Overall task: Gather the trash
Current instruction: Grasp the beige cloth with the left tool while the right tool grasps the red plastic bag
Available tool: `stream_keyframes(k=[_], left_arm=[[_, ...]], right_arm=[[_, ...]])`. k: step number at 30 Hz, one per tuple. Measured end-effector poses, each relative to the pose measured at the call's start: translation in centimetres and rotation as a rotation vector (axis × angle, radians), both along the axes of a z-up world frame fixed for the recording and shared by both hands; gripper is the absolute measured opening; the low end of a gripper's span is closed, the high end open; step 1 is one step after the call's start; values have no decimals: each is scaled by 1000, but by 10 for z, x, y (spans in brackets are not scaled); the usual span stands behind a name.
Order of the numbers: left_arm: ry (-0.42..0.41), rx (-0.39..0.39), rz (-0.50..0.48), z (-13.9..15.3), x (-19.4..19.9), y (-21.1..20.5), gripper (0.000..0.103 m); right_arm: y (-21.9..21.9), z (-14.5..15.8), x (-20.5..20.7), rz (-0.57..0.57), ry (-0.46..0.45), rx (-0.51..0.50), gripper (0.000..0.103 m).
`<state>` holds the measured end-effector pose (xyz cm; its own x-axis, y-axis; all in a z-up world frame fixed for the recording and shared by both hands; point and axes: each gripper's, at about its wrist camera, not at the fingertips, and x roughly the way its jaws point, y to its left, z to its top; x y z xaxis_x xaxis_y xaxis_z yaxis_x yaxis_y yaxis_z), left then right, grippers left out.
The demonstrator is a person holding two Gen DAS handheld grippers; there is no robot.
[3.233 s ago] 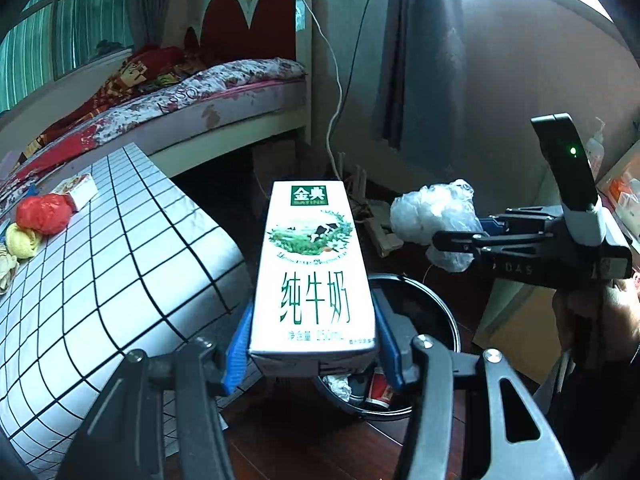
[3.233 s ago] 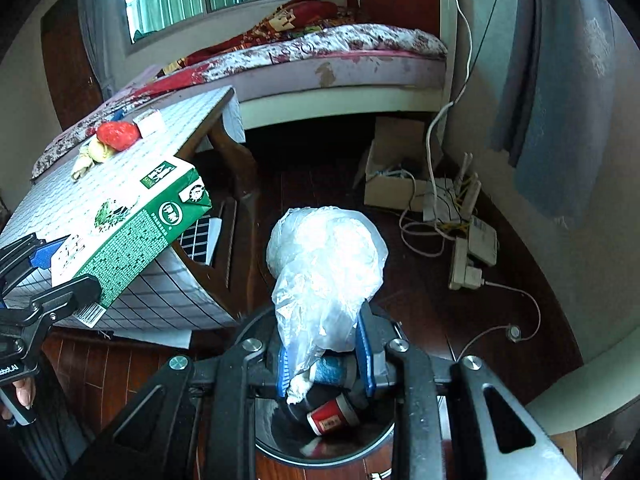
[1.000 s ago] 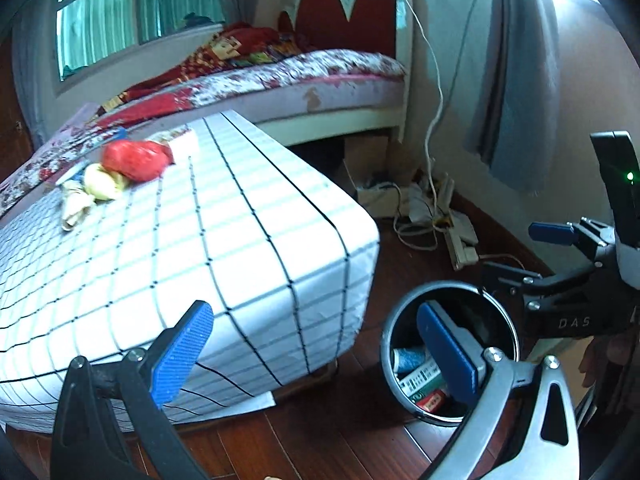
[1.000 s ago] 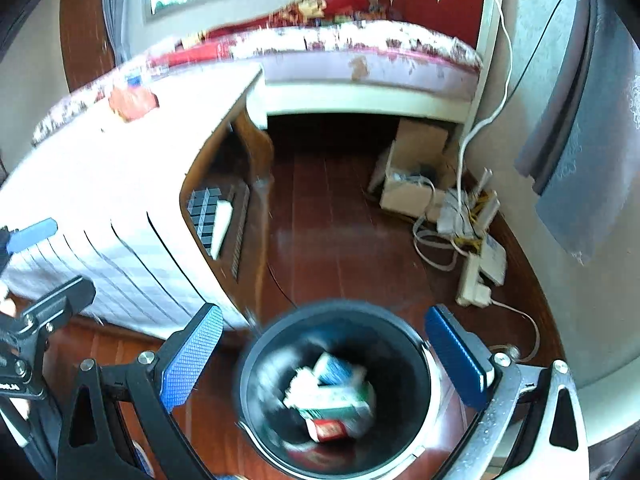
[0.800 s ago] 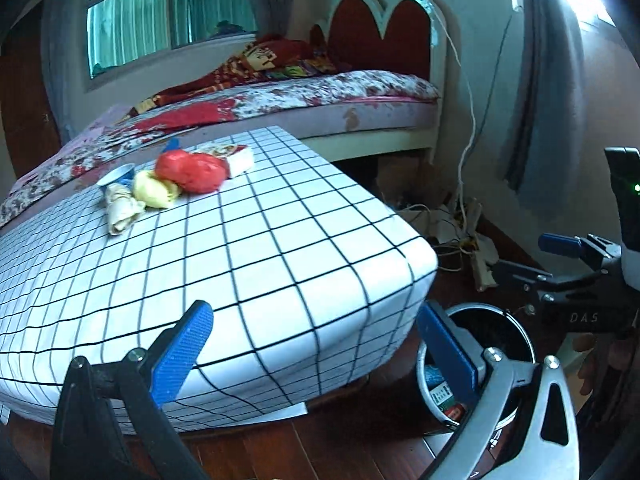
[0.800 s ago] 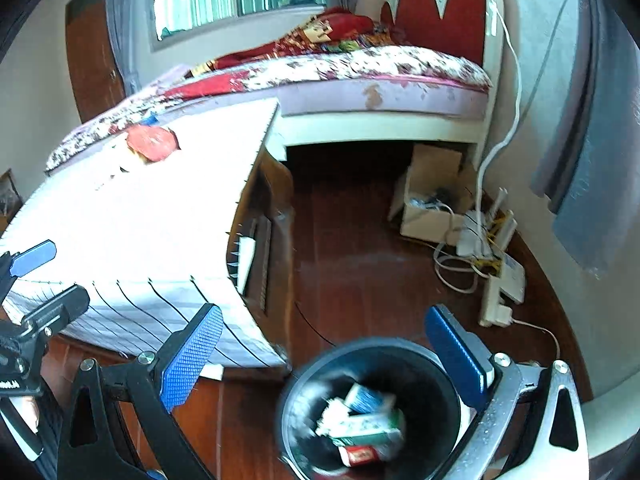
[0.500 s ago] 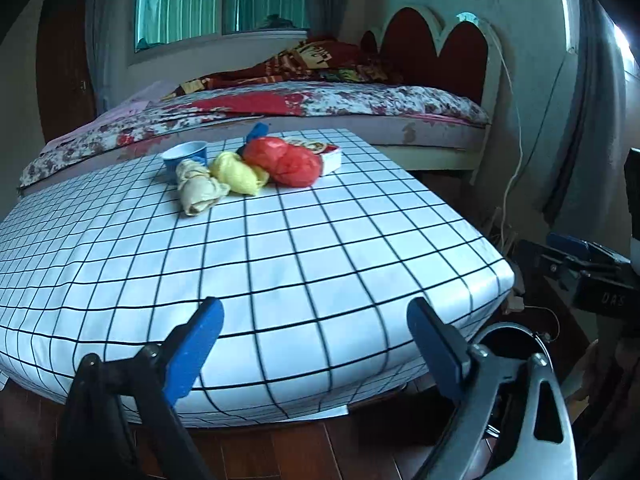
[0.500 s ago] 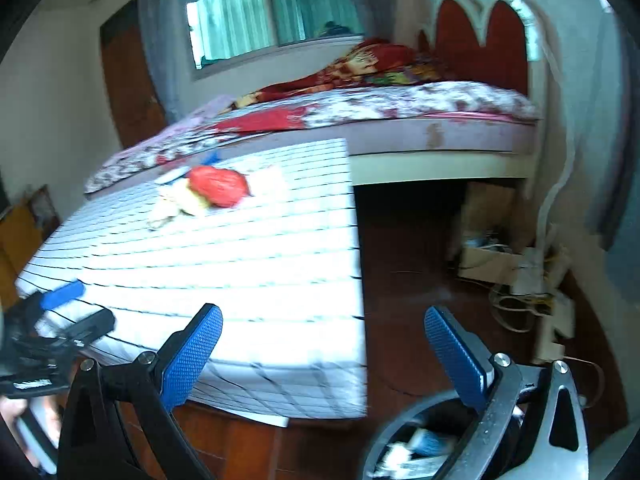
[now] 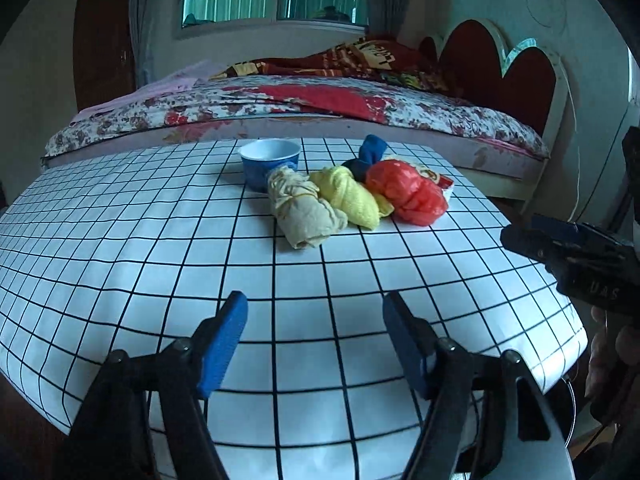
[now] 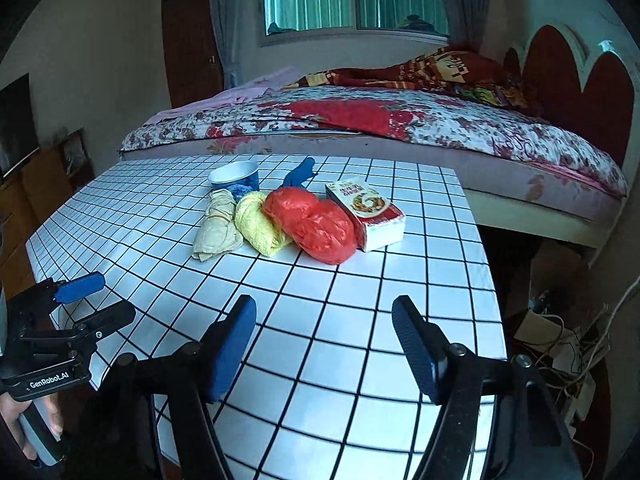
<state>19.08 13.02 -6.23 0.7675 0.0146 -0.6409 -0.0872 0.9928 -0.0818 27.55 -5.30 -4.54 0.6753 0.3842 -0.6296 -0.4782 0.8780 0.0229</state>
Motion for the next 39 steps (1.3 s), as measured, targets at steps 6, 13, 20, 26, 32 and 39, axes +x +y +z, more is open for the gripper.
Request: stream_keyframes(k=[6,13,20,26,32,39], left_arm=[[41,-28,7,-9,51,11,64],[104,-47,3,-23,99,11,60],[154,-50,-2,-31,121,10,51],[161,-42,5,-32,121,13,26],[121,2,-1,-26,112,8,16],[76,32,1,-17,94,3,15]], right_arm=[[22,-12,56,13,44,-49,61],[40,-25,94,58,96,-50,52],[51,-37,114,80,159,-31,49],[53,-46,116,80,199,-11,36],[49,-42,105,84,180,-11,19],[37,-29,86,79,139,11,17]])
